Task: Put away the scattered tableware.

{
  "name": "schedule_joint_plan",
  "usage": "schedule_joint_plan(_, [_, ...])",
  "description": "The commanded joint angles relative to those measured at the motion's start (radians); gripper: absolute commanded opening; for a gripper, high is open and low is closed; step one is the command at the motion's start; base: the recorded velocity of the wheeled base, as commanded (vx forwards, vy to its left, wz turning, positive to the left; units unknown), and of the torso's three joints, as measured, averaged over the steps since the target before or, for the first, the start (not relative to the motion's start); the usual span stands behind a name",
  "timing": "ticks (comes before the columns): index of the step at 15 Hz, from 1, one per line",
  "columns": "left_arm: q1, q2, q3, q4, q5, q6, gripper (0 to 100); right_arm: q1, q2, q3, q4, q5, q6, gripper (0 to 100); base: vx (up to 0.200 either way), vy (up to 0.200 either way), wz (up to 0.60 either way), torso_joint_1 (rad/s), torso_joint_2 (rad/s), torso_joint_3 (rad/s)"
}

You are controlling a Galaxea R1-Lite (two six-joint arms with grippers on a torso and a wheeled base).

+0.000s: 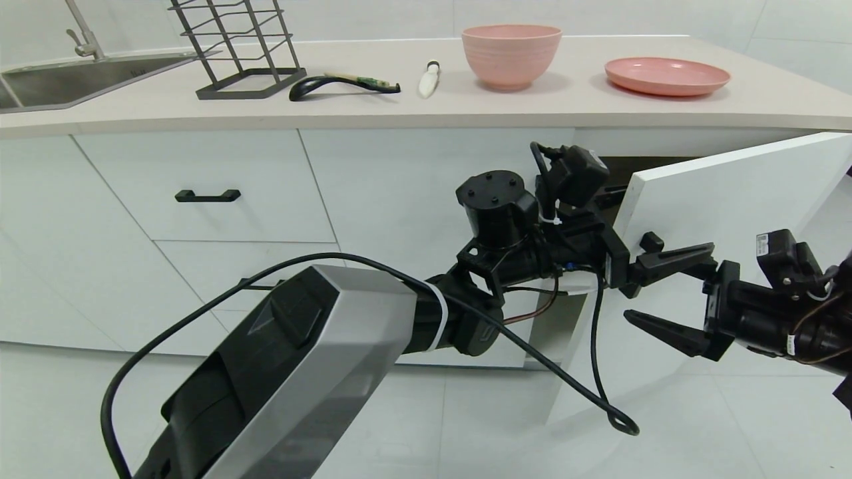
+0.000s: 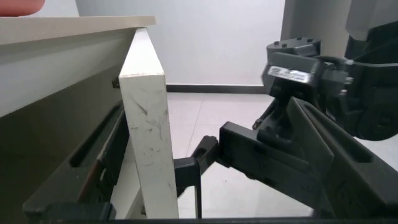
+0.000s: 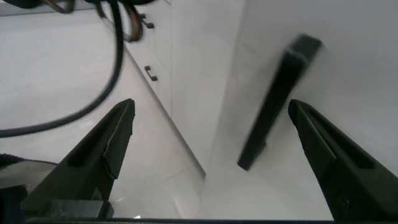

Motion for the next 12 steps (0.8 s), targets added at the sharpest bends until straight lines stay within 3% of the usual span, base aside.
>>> schedule_joint_plan(1, [-0.001, 0.001, 0.0, 0.002, 0.01, -0.001, 100, -0.025, 0.003, 0.026, 0.004, -0.018, 0.001, 100, 0.0, 0.0, 0.0, 0.0, 0.0, 0.0])
schedule_joint_plan(6, [-0.007, 0.004, 0.001, -0.023, 0.038, -0.001, 100, -0.053, -0.042, 0.096, 0.004, -0.042, -0.014, 100, 0.0, 0.0, 0.0, 0.0, 0.0, 0.0])
schedule_joint_plan(12, [-0.016, -0.001, 0.038, -0.041, 0.07, 0.002, 100, -0.068, -0.321, 0.323, 0.021, -0.156, -0.039, 100, 0.0, 0.0, 0.0, 0.0, 0.0, 0.0])
